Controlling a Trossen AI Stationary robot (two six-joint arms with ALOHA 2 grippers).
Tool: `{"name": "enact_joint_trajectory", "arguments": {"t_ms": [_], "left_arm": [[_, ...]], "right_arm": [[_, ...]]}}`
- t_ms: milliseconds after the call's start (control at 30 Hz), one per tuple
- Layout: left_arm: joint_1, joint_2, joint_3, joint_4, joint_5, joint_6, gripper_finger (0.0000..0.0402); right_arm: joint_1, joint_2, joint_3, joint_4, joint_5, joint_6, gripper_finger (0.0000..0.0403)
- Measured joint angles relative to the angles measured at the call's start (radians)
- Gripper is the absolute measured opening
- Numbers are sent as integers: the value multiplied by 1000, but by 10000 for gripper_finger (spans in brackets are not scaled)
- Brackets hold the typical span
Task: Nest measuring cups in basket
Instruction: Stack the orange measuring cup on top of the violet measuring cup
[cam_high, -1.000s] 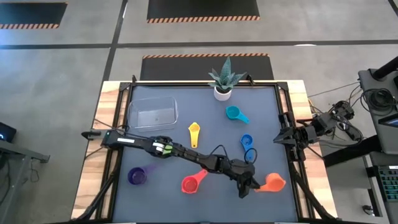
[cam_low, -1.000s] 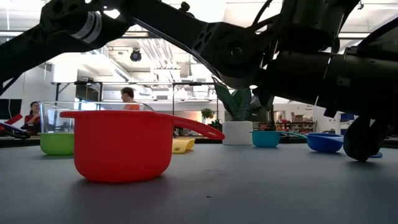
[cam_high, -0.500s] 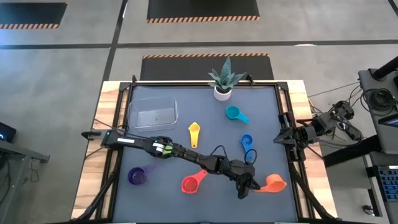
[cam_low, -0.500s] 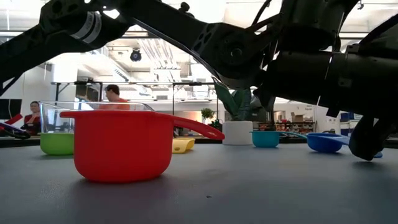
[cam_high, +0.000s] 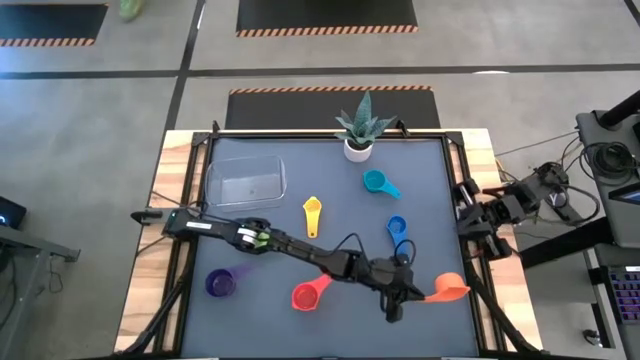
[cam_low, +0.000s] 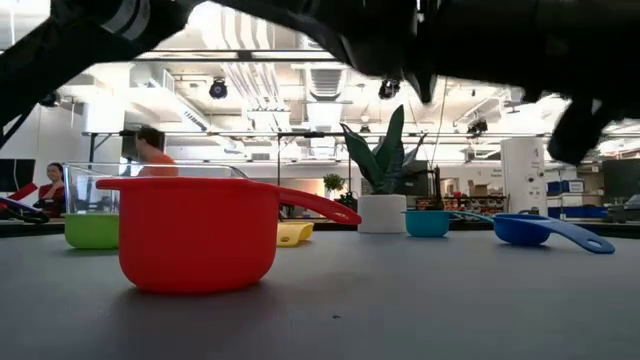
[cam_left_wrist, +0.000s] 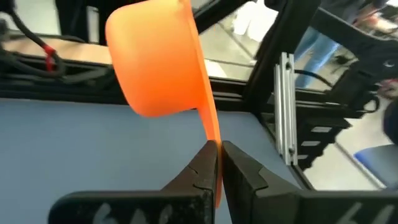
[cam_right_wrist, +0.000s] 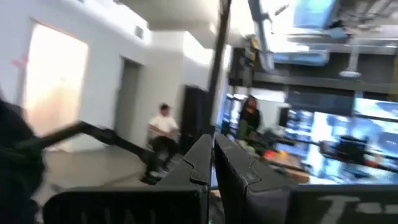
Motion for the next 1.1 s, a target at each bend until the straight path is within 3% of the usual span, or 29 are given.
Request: {"name": "enact_joint_trajectory", "arguments": {"t_ms": [133, 533, 1100], "left_arm": [[-24, -41, 0, -97, -104, 61, 0], [-89, -137, 0, -299, -380, 155, 0], [-149, -244, -1, -551, -611, 185, 0]], "right_arm": [[0, -26, 8, 2, -48, 50, 9], [0, -59, 0, 2, -51, 76, 9], [0, -56, -2, 3, -49, 64, 9]]}}
